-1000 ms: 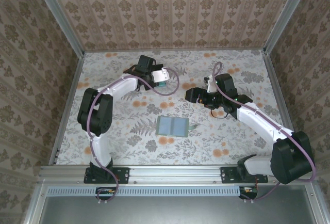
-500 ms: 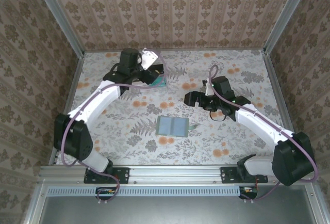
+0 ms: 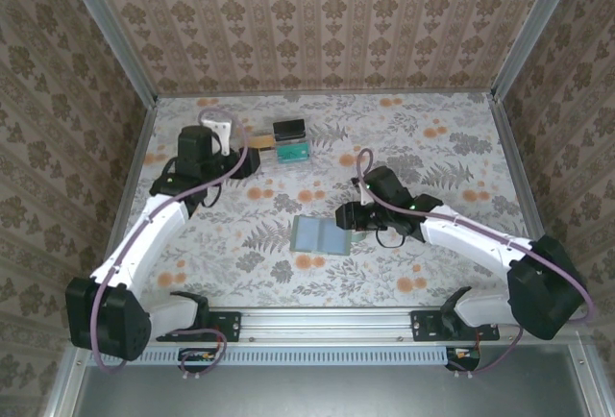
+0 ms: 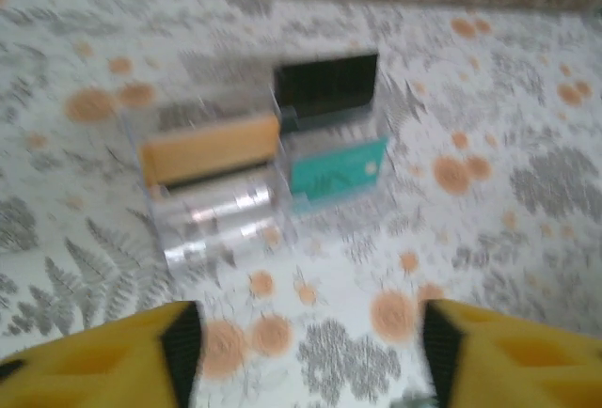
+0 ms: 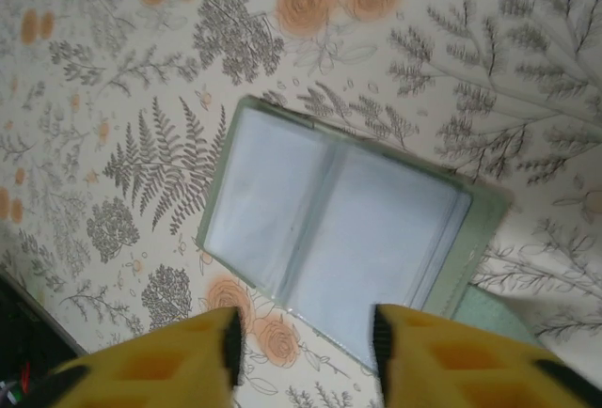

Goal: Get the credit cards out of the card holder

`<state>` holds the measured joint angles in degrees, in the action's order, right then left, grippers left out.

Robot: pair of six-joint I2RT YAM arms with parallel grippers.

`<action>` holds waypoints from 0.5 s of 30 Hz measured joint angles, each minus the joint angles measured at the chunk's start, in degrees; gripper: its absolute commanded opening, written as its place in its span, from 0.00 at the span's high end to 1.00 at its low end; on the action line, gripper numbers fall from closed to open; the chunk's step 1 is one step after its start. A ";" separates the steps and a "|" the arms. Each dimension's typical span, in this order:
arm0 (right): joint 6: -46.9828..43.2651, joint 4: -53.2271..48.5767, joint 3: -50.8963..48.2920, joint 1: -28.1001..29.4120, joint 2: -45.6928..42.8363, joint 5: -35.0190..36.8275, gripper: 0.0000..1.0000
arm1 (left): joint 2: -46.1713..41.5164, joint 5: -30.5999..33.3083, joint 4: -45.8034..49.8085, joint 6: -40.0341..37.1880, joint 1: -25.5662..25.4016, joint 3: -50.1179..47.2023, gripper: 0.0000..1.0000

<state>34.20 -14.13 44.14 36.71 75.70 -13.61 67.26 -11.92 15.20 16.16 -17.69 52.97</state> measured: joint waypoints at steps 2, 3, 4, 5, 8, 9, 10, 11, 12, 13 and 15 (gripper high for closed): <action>0.72 0.83 -1.38 1.16 1.25 0.31 0.77 | -0.94 -1.38 0.39 3.80 -1.46 -2.78 0.62; 0.74 1.11 -1.90 1.60 1.84 0.39 0.82 | -1.07 -1.84 0.37 5.66 -2.60 -4.02 0.70; 1.07 1.46 -2.49 2.03 2.43 0.52 0.85 | -1.14 -2.08 0.26 7.37 -4.07 -5.38 0.77; 1.62 1.79 -3.10 2.47 2.91 0.81 0.86 | -1.11 -2.27 0.11 9.01 -5.92 -6.80 0.87; 2.01 2.80 -4.35 3.19 4.48 1.40 0.95 | -0.11 -2.29 -1.01 13.25 -12.74 -10.99 1.00; 2.14 3.13 -4.61 3.32 5.01 1.51 0.96 | 0.70 -2.27 -1.51 14.19 -14.73 -11.80 1.00; 2.36 3.43 -4.98 3.34 5.64 1.88 0.98 | 2.08 -2.34 -2.14 15.43 -16.98 -12.57 1.00; 2.64 3.45 -5.31 3.39 6.16 2.47 0.99 | 3.56 -2.25 -2.75 16.44 -18.84 -13.09 1.00; 2.69 3.43 -5.53 3.39 6.54 2.97 0.99 | 4.83 -2.05 -3.13 17.16 -20.20 -13.38 1.00; 2.78 3.41 -5.73 3.39 6.93 3.32 0.99 | 6.34 -1.79 -3.54 17.84 -21.62 -13.62 1.00; 3.06 3.50 -5.77 3.39 7.67 4.07 1.00 | 8.96 -1.66 -4.50 18.88 -23.71 -13.88 1.00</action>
<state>37.26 -10.63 38.37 40.10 83.37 -9.54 76.23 -13.58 10.70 35.05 -41.41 39.09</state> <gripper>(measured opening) 0.065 0.048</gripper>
